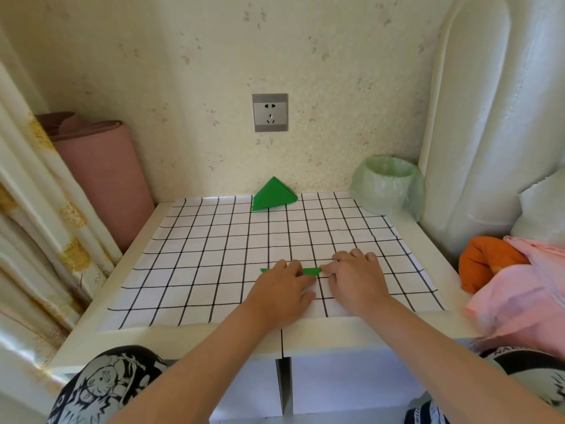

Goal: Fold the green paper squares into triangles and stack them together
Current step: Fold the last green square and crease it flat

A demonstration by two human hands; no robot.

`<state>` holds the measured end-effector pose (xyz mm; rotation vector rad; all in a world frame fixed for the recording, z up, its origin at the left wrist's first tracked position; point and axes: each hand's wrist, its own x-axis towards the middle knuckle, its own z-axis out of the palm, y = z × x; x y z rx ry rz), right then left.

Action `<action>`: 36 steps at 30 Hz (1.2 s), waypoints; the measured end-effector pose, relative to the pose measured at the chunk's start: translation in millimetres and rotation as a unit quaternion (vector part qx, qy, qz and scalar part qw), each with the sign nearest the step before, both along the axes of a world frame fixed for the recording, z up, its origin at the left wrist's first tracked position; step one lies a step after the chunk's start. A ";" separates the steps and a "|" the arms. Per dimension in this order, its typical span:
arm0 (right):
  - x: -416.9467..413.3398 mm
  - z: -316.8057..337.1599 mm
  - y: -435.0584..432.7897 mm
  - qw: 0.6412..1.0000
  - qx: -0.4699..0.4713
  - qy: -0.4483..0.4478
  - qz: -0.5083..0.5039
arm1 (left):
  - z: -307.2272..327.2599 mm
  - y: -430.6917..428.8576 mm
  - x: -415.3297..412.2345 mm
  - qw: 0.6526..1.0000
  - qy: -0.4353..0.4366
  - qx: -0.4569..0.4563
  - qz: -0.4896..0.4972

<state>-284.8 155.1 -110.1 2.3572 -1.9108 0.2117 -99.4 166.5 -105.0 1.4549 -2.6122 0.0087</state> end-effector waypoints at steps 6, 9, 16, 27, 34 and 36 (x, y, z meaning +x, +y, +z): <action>3.8 -7.1 8.2 0.996 -0.041 0.014 0.073 | 1.4 1.2 -7.7 1.000 -0.019 -0.005 0.019; -0.9 -15.7 8.3 0.989 -0.077 -0.026 0.126 | 0.3 0.6 -8.3 1.000 0.005 -0.011 0.017; -2.3 -14.6 0.4 0.992 -0.055 -0.039 0.110 | 0.9 1.5 -1.1 0.998 0.052 0.025 0.004; -0.4 -15.8 -4.4 0.992 -0.069 -0.032 0.098 | -0.8 25.0 22.1 0.983 0.158 0.090 0.022; 3.3 -14.1 -8.2 0.995 -0.049 -0.029 0.088 | 0.5 33.7 27.5 0.981 0.170 0.091 0.016; 4.1 -13.6 -10.5 0.995 -0.040 -0.030 0.086 | 1.5 29.3 29.1 0.978 0.185 0.097 0.023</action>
